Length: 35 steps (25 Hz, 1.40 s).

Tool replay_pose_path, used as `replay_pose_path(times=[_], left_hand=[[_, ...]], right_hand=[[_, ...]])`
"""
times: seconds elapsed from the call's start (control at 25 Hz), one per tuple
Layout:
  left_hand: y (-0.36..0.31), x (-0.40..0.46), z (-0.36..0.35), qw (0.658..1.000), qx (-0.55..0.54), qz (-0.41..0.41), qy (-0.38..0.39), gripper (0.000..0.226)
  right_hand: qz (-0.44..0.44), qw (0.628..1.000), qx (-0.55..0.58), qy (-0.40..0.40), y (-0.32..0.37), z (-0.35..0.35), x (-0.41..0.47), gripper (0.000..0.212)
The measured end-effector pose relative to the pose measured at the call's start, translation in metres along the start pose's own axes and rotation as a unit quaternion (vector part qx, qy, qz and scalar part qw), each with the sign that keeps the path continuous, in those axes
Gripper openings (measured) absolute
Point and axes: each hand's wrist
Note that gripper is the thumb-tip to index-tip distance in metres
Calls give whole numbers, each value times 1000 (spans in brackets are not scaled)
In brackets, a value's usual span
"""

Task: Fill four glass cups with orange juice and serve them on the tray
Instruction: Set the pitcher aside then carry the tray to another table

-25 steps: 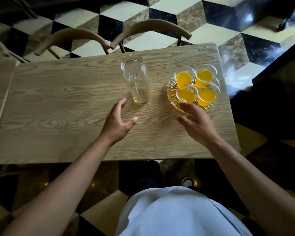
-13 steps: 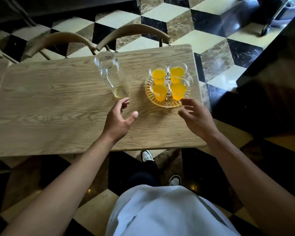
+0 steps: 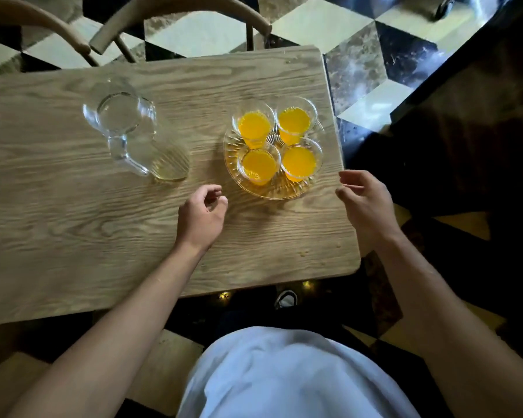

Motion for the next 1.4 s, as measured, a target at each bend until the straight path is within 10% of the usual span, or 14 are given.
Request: replay_pose_path(times=[0.68, 1.4], left_hand=[[-24, 115, -46, 987, -7, 158, -27, 43], [-29, 162, -54, 985, 50, 165, 3, 7]], right_hand=[[-52, 994, -91, 38, -31, -18, 140, 32], [-63, 993, -63, 79, -26, -33, 180, 14]])
Point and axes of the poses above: each hand's wrist, its own x-axis towards the middle knuckle, its own z-axis out of the back of the hand, y = z × x, and after that the axes turned 6 degrees about z, right-handed
